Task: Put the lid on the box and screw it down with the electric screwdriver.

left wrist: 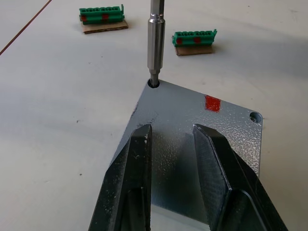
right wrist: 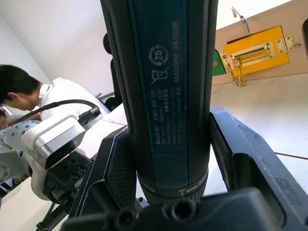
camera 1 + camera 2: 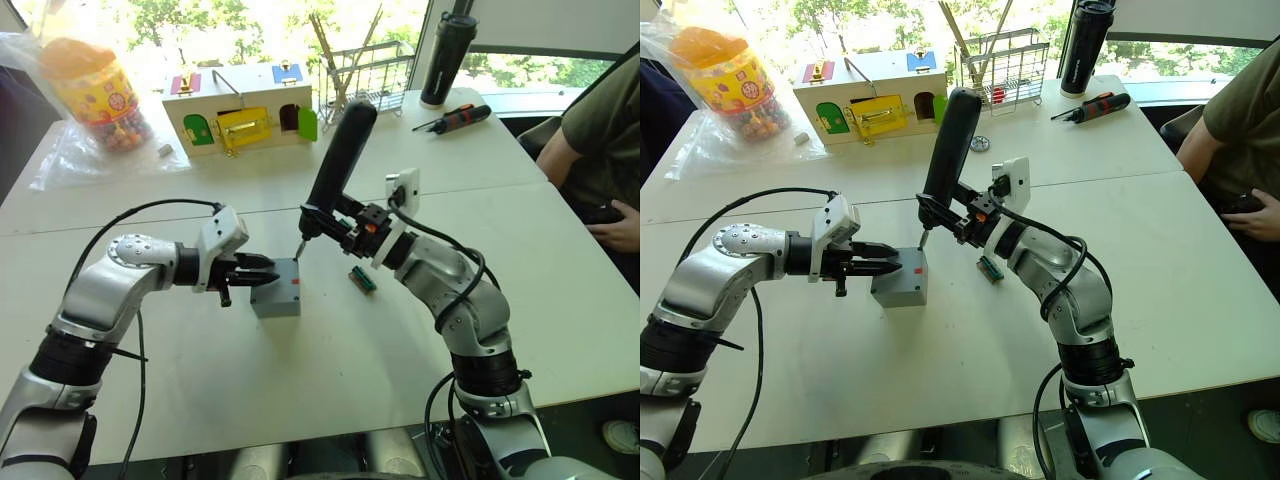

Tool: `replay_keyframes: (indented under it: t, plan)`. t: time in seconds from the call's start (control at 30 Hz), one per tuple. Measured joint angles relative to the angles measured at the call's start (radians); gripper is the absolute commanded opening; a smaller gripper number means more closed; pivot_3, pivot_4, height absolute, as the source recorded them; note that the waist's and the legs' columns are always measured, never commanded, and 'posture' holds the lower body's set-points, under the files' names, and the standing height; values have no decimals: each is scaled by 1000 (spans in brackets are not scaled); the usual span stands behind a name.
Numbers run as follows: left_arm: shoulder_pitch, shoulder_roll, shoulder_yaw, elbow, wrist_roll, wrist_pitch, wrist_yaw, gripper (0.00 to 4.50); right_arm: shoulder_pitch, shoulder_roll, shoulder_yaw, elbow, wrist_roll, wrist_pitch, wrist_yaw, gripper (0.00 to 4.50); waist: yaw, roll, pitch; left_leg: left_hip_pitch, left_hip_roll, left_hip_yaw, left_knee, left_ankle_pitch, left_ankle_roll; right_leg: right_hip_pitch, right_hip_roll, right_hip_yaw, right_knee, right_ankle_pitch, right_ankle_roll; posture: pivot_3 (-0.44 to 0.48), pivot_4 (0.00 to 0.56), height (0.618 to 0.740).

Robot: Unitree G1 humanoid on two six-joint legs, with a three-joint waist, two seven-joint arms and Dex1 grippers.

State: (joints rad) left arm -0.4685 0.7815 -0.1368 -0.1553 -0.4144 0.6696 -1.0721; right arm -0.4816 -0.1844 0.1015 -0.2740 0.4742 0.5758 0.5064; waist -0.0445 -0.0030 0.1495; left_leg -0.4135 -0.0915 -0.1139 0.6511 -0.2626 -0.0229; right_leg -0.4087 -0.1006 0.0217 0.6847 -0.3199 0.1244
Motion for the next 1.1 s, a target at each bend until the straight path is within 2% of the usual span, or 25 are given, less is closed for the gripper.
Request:
replay_keyframes:
  t: [0.23,0.37,0.6,0.8,0.97,1.1]
  plan:
    - [5,6,-4,-12,2,1,-6,1326,-48,-28,87,1,-80,-30,31,1884,-1,0,0,0,0,0,0,0,0,0,0,0,0,0,0,0,150,740]
    - [23,20,-7,-25,12,-11,-12,1326,-74,-32,132,13,-122,-38,51,1884,-1,0,-1,6,1,0,-3,0,0,5,1,0,0,0,0,0,150,740]
    - [34,20,-9,-28,26,-29,-11,1326,-101,-25,169,37,-175,-36,47,1884,-1,0,-6,6,1,0,-3,0,0,5,1,1,-1,0,0,0,150,740]
    - [44,17,-17,-34,34,-30,-9,1326,-97,-3,167,54,-186,-26,34,1884,0,0,-17,9,1,0,-4,-1,1,8,1,1,-2,0,0,0,150,740]
    - [54,3,-20,-34,35,-30,-6,1326,-71,13,161,57,-186,-24,26,1884,2,0,-17,23,1,0,-6,-5,8,18,2,1,-5,-1,0,0,150,740]
    - [56,3,-27,-34,37,-32,-5,1326,-58,16,151,57,-187,-24,26,1884,2,0,-20,24,1,0,-6,-8,11,19,2,2,-6,-1,0,0,150,740]
